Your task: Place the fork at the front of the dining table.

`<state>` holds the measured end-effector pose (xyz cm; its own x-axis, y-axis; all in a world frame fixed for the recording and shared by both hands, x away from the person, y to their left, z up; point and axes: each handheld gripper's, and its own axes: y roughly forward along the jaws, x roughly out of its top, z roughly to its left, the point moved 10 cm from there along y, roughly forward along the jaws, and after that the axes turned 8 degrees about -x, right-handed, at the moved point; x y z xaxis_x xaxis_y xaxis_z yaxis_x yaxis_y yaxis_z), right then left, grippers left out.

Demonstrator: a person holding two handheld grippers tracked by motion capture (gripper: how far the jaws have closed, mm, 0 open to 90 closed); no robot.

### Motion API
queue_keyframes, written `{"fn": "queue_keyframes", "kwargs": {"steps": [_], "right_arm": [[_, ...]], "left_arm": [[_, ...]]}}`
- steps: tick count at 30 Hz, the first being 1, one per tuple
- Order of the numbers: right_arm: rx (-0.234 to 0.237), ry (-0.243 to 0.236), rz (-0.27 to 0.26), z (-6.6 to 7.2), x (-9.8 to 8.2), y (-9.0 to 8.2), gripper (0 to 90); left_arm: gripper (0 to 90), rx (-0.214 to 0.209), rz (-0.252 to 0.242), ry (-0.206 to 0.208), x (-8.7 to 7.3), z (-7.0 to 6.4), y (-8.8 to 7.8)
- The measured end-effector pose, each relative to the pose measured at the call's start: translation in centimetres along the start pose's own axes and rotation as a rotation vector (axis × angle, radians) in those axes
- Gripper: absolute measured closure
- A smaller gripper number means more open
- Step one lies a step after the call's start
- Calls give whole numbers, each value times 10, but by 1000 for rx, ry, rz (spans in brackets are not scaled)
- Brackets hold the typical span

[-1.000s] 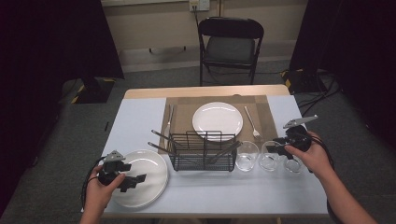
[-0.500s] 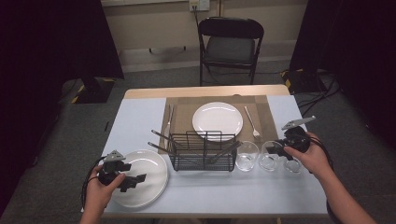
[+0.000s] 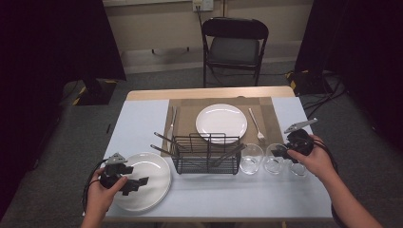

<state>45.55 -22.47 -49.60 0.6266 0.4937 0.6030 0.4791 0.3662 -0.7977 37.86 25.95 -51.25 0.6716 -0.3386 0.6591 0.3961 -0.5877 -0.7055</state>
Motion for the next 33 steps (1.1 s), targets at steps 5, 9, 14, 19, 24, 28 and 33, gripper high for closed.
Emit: {"fn": "queue_keyframes", "kwargs": {"steps": [5, 9, 14, 19, 24, 28, 33], "right_arm": [[-12, -8, 12, 1, 0, 1, 681], [-33, -29, 23, -1, -2, 0, 730], [-41, -42, 40, -1, -3, -1, 765], [-46, -59, 49, -1, -6, -5, 803], [-52, -85, 55, 0, -5, -7, 809], [-56, -119, 64, 1, -5, -9, 816], [-58, -134, 58, 1, -5, -10, 818]], "left_arm": [[170, -3, 1, 1, 0, 0, 0], [171, -5, -1, -1, 0, 0, -1], [170, -6, 2, 0, 0, 0, -1], [170, -4, 3, 4, 0, -1, -1], [170, -6, 1, -1, 1, -1, -2], [170, -2, 5, 3, 0, -1, -2], [170, -3, 6, 3, 0, -1, -1]]}}
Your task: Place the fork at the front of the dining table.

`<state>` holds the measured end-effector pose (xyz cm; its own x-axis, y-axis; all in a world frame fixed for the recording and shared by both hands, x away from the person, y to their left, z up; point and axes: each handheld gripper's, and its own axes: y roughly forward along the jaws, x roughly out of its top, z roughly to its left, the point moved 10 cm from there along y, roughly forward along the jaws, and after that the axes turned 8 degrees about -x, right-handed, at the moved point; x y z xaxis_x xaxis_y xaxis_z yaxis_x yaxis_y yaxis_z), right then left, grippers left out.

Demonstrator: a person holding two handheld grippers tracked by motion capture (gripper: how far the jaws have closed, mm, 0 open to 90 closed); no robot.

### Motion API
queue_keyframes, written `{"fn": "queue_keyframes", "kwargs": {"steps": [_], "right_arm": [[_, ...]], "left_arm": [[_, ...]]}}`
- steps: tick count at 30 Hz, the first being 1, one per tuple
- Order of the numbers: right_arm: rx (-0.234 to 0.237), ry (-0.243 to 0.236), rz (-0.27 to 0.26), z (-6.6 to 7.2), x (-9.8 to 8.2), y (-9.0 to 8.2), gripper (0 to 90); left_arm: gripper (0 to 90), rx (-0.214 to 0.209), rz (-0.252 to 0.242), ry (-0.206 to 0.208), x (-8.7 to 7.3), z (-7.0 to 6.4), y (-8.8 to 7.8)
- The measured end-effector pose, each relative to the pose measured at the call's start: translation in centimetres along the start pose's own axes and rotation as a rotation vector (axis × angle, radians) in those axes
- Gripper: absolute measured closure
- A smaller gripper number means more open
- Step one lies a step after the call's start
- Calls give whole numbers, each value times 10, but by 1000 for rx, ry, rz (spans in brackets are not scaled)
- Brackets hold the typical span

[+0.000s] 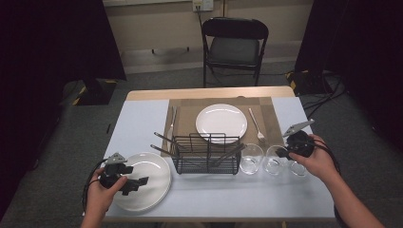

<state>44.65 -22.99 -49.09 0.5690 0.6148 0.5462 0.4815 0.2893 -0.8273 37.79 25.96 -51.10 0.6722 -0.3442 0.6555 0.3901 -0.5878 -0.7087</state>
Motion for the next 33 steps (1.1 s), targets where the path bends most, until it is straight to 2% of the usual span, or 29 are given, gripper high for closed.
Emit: {"fn": "queue_keyframes", "kwargs": {"steps": [10, 16, 33], "right_arm": [[18, -46, 3, 2, -1, -6, 827], [31, -51, -10, 4, -2, -9, 832], [93, -100, -26, 19, -7, -19, 844]], "left_arm": [[170, 2, -2, -5, 0, 0, 1], [170, 3, -3, -8, 0, 0, 1], [170, 2, -2, -6, 1, -2, 2]]}}
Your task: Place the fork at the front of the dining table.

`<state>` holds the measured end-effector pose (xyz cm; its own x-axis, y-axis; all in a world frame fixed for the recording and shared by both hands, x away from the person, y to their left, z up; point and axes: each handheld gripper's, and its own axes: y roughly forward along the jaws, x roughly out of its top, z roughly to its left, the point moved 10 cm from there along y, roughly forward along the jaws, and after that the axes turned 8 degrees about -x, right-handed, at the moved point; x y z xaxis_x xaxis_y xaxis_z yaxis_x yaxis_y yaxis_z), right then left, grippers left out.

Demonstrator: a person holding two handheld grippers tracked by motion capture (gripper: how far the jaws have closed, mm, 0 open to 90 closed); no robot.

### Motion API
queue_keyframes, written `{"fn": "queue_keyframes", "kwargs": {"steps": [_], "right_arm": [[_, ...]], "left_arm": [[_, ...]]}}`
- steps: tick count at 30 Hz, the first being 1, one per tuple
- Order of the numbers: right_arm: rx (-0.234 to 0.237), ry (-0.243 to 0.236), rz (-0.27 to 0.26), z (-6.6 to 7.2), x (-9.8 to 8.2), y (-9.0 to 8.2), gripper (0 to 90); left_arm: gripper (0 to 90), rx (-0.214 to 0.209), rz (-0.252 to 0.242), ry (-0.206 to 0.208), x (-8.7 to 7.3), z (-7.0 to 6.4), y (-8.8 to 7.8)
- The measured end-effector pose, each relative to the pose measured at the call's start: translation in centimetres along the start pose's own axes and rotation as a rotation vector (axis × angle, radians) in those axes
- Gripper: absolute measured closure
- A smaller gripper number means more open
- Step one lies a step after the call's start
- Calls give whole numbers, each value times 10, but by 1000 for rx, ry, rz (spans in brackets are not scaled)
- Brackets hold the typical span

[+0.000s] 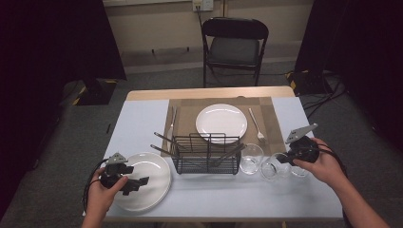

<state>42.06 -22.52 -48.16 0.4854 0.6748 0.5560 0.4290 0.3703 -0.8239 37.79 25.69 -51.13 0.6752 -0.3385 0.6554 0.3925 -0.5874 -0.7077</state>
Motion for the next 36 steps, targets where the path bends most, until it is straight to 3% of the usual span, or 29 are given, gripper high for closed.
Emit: {"fn": "queue_keyframes", "kwargs": {"steps": [12, 20, 36], "right_arm": [[15, -16, -40, 7, -2, -15, 845], [57, -44, -43, 24, -5, -13, 846], [125, -142, -28, 63, 15, -2, 849]], "left_arm": [[170, 0, -7, 2, 1, -1, 0], [170, -2, -2, 8, 3, -3, 0], [170, 0, -10, 7, 4, -3, 0]]}}
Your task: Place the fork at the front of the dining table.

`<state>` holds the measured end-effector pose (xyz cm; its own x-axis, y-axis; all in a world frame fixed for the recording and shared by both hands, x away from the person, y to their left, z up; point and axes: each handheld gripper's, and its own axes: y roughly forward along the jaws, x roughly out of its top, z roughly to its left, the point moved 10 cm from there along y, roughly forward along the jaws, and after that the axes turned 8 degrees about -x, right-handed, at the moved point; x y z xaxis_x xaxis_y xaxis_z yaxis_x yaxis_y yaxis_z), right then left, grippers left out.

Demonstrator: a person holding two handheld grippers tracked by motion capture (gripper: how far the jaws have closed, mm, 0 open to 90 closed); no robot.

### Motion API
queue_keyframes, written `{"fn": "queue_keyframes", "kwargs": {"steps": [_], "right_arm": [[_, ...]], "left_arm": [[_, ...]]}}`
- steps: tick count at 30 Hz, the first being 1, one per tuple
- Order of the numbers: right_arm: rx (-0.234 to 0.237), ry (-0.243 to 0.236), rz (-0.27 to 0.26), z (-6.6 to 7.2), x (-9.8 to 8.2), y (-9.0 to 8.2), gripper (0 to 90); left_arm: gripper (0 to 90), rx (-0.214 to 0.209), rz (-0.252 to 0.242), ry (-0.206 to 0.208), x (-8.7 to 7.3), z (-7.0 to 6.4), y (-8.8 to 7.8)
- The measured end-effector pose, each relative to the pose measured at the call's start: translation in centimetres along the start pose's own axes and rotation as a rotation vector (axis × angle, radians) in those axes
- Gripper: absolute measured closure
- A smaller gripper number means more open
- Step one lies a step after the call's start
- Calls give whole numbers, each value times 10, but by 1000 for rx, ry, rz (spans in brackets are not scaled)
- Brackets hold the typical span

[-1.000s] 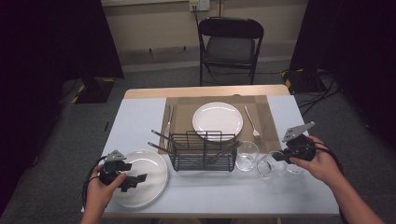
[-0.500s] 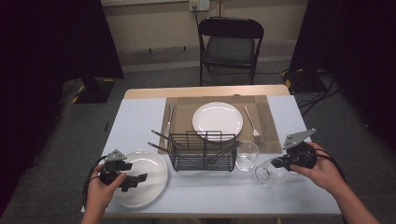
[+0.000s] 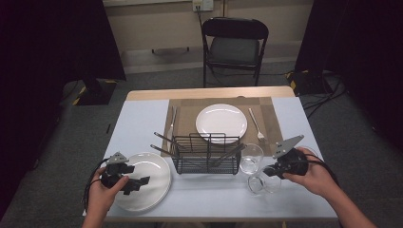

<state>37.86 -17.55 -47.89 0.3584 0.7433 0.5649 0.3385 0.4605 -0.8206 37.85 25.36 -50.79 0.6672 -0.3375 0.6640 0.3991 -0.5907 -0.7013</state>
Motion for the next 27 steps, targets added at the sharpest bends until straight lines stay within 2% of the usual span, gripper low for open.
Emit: {"fn": "queue_keyframes", "kwargs": {"steps": [4, 12, 17, 19, 20, 23, 24, 27], "right_arm": [[6, -21, 1, 3, 3, 6, 847], [14, -27, 6, 6, 8, 7, 836], [19, 5, -56, 4, 19, 3, 823], [18, 5, -65, 3, 22, 1, 806], [3, -5, -47, 1, 22, -1, 791], [-1, 1, -61, -1, 23, -4, 742], [4, 11, -71, -2, 24, -10, 673], [1, 28, -79, -7, 22, -16, 580]], "left_arm": [[170, 0, -4, -7, 0, 1, 0], [170, 1, 5, -2, -1, 1, 0], [170, -1, -7, -12, 0, 1, 0], [171, 2, -2, -8, -1, 1, -1], [170, -1, -7, -11, 0, 1, -1], [170, -2, -5, -7, 0, 1, -1], [170, 0, 0, -4, -1, 1, -1], [170, -1, 4, -3, -1, 1, 0]]}}
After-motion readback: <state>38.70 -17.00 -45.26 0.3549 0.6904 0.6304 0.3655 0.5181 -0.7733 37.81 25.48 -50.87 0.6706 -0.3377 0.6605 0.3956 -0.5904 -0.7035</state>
